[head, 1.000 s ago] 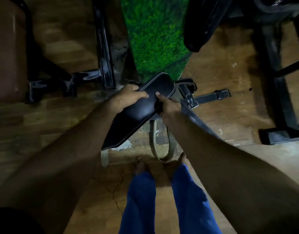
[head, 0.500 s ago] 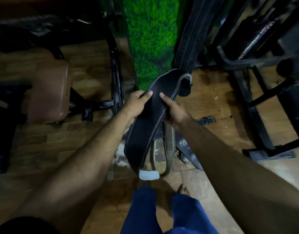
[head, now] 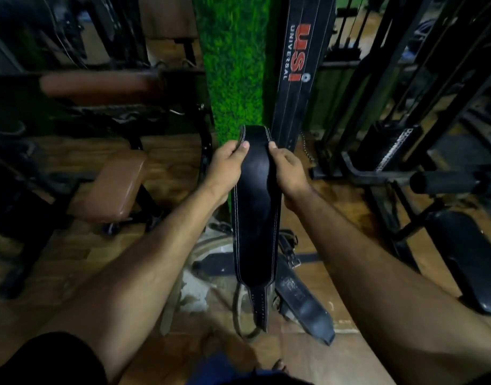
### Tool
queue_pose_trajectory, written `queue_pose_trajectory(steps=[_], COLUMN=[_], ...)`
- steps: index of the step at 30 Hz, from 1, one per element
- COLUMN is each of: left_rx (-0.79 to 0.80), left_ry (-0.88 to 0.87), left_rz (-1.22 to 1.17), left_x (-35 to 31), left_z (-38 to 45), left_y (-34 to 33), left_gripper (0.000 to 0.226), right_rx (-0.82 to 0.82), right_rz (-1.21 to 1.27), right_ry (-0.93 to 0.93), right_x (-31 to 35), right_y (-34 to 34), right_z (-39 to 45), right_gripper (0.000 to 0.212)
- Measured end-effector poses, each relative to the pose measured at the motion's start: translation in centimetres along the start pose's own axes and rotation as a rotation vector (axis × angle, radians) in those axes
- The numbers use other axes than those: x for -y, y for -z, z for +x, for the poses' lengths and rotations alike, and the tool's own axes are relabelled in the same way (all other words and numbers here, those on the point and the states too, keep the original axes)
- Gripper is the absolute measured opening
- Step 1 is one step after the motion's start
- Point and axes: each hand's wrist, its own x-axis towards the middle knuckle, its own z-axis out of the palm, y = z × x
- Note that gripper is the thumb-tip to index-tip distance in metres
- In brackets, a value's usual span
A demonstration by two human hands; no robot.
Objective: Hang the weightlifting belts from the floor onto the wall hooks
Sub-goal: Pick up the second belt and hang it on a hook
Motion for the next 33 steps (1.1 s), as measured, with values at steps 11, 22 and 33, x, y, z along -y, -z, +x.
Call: queue_pose_trajectory(steps=[11, 22, 33], left_rx=[0.123, 0.042, 0.128], left_ry=[0.135, -0.124, -0.414], left_rz=[-0.041, 0.052, 0.141], left_x=[-9.9, -17.0, -19.2], left_z=[-1.0, 2.6, 6.3], left_y=[1.6, -1.7, -0.4], left_gripper=[0.040, 0.039, 0.012], right_rx=[0.154, 0.152, 0.283], right_rz=[0.069, -0.068, 0.010], right_ry=[0.180, 0.263, 0.538], right_x=[11.7, 16.1, 22.8], right_y=[0.4, 0.6, -2.1], right_z=[0.4, 1.1, 4.6], right_gripper=[0.042, 0.052, 0.012])
